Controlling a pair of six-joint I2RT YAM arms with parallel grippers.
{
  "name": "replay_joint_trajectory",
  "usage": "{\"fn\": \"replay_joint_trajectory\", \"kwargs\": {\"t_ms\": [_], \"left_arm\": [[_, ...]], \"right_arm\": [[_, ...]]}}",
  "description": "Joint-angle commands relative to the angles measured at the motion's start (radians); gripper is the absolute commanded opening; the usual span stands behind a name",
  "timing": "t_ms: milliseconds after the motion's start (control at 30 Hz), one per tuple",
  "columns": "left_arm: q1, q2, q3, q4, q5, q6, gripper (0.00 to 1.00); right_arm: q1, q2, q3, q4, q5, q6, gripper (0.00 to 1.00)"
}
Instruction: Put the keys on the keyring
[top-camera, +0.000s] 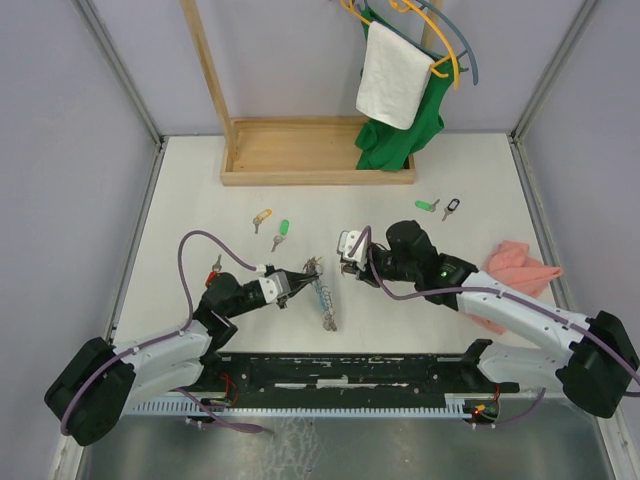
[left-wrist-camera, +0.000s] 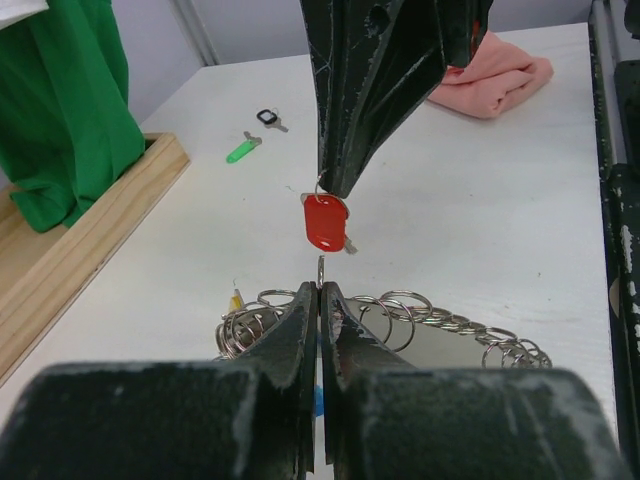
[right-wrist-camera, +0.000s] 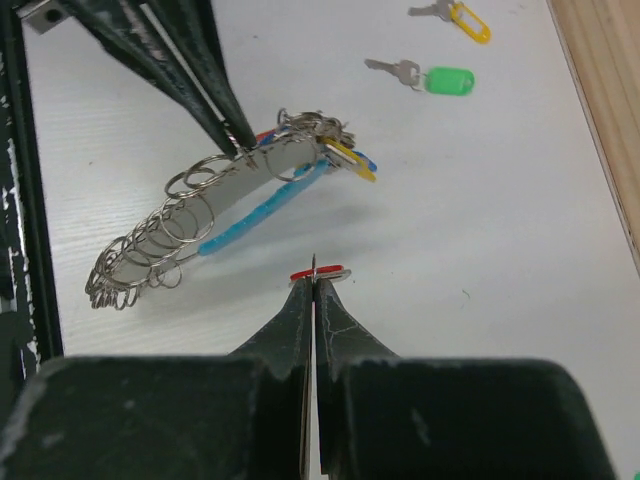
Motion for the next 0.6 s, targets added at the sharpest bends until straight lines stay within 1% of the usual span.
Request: {"fn": "replay_joint_trajectory", "kwargs": {"t_ms": [0, 133, 233, 567], "left_arm": [[0.017, 0.01, 0.05, 0.069, 0.12, 0.065, 0.03], [0.018, 0.004, 0.072, 0.004, 0.17, 0.097, 0.03], [0.018, 0.007, 0.08, -0.012, 0.197, 0.105, 0.03], [0.018, 0.017, 0.096, -0.026, 0.228, 0.097, 0.03]], "right_arm": [[0.003, -0.028, -0.024, 0.014, -0.198, -0.189, 0.01], [0.005, -0.048, -0.075, 0.082, -0.221, -0.24, 0.01], [0.009, -0.049, -0.092, 0.119, -0.218, -0.25, 0.01], [0.052, -0.012, -0.089, 0.142, -0.196, -0.275, 0.01]]}}
